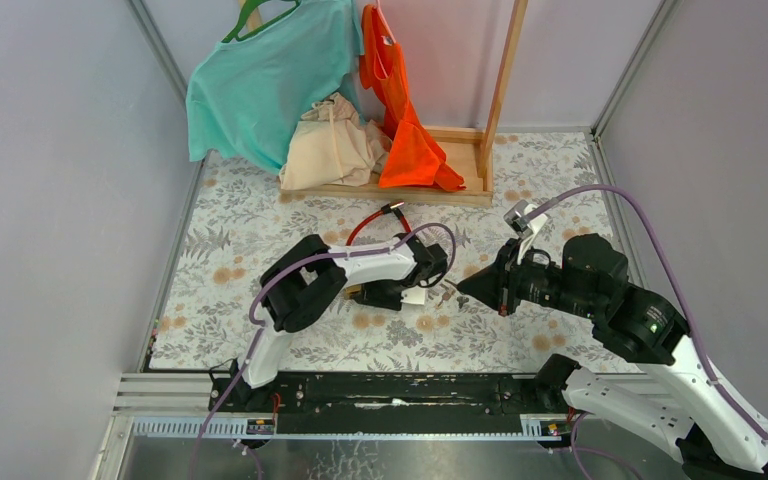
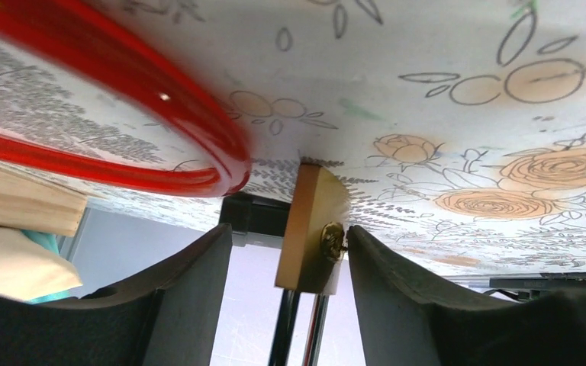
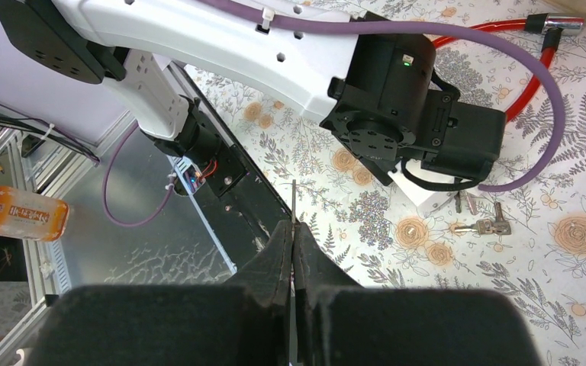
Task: Unlock with the key
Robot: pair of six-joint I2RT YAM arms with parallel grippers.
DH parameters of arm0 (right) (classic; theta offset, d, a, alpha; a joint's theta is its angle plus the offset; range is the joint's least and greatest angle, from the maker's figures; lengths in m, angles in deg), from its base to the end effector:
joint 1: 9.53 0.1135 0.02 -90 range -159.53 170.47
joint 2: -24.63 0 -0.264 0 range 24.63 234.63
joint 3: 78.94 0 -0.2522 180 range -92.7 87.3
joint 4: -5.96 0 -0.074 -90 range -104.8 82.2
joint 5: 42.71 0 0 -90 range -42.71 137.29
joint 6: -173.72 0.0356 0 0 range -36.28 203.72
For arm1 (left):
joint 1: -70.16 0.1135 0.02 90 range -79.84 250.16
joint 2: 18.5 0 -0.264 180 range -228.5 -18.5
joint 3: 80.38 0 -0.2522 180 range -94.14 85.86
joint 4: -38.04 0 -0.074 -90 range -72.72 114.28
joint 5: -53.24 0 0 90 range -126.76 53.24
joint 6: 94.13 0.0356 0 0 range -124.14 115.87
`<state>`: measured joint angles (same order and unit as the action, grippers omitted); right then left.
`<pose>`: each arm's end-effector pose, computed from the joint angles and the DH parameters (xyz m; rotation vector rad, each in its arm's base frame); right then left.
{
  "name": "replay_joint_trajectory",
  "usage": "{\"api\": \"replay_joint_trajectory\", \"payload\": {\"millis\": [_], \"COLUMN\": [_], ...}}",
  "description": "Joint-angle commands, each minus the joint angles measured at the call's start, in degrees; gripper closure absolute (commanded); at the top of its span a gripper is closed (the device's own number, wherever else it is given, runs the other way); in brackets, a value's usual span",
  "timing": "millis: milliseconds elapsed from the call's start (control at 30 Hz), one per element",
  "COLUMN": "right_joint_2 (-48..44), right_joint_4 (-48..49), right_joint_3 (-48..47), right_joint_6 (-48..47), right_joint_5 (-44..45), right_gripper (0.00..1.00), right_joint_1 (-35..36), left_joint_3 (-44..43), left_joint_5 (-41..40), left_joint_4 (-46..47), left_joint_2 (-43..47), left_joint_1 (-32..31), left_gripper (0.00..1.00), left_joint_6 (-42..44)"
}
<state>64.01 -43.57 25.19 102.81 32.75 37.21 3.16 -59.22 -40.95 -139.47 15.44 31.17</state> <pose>0.0787 0.0967 0.4065 -0.6437 1.8062 1.0283 0.2192 -0.2863 0.1313 -2.1076 -2.0101 -0.6279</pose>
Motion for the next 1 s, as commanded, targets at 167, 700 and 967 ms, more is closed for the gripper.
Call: {"api": "replay_joint_trajectory", "payload": {"millis": [167, 700, 967], "right_joint_2": [0.47, 0.52, 0.61], "right_joint_4": [0.39, 0.61, 1.12], "right_joint_3": [-2.82, -3.04, -3.09], "right_joint_6": [-0.90, -0.81, -0.72], "right_joint_5": [-1.62, -1.48, -1.47], "right_gripper": [1.00, 1.00, 1.00], "right_joint_1": [-0.16, -0.16, -0.16], "left_joint_3": [-3.53, -3.80, -4.59], "left_joint_5": [0.35, 1.33, 4.35], "left_joint_4": [-3.38, -5.96, -5.95], "left_joint_2": [-1.52, -3.29, -0.09], "left_joint_1": [-0.36, -0.31, 0.22], "left_gripper": [0.38, 0.73, 1.00], "left_joint_6": [-2.52, -2.49, -2.47]}}
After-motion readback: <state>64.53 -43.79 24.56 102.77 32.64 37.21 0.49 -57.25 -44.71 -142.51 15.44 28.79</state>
